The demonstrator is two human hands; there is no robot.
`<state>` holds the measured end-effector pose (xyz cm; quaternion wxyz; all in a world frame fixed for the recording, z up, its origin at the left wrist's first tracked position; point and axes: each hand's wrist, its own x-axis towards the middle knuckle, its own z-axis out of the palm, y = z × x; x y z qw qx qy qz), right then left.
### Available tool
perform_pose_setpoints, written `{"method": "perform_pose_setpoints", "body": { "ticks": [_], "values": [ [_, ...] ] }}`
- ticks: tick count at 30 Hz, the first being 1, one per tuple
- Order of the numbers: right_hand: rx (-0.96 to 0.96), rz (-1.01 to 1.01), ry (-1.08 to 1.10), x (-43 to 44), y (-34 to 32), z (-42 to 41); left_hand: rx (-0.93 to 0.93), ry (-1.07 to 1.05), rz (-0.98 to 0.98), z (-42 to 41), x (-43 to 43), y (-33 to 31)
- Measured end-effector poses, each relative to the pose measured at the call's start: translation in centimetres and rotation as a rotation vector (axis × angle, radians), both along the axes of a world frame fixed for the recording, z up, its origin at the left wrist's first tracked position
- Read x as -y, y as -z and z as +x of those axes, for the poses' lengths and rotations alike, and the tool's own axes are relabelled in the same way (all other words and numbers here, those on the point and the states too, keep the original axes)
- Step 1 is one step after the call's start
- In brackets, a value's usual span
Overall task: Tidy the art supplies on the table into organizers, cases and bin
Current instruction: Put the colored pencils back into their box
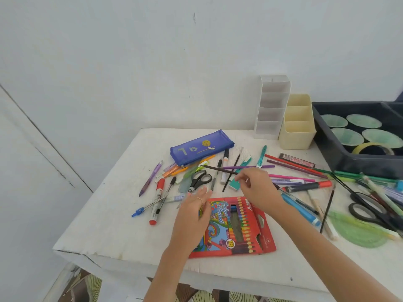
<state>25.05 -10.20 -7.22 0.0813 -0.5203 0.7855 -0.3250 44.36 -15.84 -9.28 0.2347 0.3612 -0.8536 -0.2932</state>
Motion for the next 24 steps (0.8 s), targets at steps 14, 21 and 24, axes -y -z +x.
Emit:
{"method": "perform_pose_setpoints", "body": {
  "ticks": [14,21,24],
  "values": [
    [-0.320,0.116,-0.227,10.3,0.6,0.4,-0.039,-0.146,-0.005,1.2,1.8,-0.2],
    [0.079,-0.284,0.038,5.7,-4.9,-0.8,-0.014,-0.107,0.007,0.3,1.3,0.4],
    [0.338,-0.192,0.225,2.5,-5.6,-2.5,-0.021,-0.072,0.004,0.0,0.7,0.6]
  ]
}}
